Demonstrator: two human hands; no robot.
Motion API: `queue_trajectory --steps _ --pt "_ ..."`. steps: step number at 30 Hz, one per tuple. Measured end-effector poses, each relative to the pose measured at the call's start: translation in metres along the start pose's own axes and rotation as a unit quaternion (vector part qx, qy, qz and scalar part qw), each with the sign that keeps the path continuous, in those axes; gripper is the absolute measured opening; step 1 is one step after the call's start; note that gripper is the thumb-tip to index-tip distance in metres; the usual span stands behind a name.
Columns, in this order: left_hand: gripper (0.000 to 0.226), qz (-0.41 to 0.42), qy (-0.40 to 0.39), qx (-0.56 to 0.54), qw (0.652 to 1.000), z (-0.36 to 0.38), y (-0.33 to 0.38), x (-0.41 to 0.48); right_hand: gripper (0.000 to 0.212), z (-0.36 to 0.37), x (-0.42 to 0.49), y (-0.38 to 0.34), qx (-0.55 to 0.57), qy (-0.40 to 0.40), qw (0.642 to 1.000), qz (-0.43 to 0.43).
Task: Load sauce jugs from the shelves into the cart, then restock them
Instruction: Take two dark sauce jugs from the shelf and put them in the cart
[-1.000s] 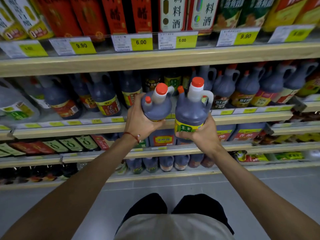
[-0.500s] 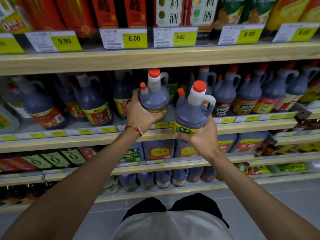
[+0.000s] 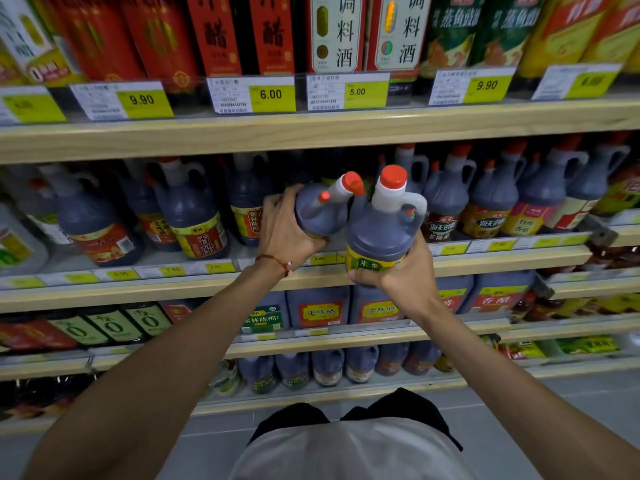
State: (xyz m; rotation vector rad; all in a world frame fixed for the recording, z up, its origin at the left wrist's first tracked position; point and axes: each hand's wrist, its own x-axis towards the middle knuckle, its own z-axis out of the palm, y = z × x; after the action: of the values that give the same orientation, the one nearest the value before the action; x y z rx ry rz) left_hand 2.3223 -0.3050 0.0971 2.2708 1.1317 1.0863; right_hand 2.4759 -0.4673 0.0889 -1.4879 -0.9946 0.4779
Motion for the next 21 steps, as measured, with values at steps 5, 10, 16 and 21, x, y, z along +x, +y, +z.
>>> queue_trajectory --steps 5,10,16,21 --pt "0.096 -0.036 -0.005 0.018 0.999 0.009 -0.008 -0.001 0.092 0.001 -0.003 -0.001 -0.021 -0.01 1.0 -0.007" --pt "0.084 -0.055 0.014 -0.043 0.997 0.011 -0.015 0.004 0.095 0.005 -0.007 0.003 -0.019 -0.011 1.0 0.003" --pt "0.089 -0.112 -0.001 -0.045 0.993 0.017 -0.038 0.017 0.097 0.013 -0.009 0.006 -0.022 -0.01 0.999 0.025" --pt "0.101 -0.16 0.029 -0.128 0.978 0.012 -0.025 0.009 0.096 0.017 -0.009 0.007 -0.018 -0.009 0.999 0.04"
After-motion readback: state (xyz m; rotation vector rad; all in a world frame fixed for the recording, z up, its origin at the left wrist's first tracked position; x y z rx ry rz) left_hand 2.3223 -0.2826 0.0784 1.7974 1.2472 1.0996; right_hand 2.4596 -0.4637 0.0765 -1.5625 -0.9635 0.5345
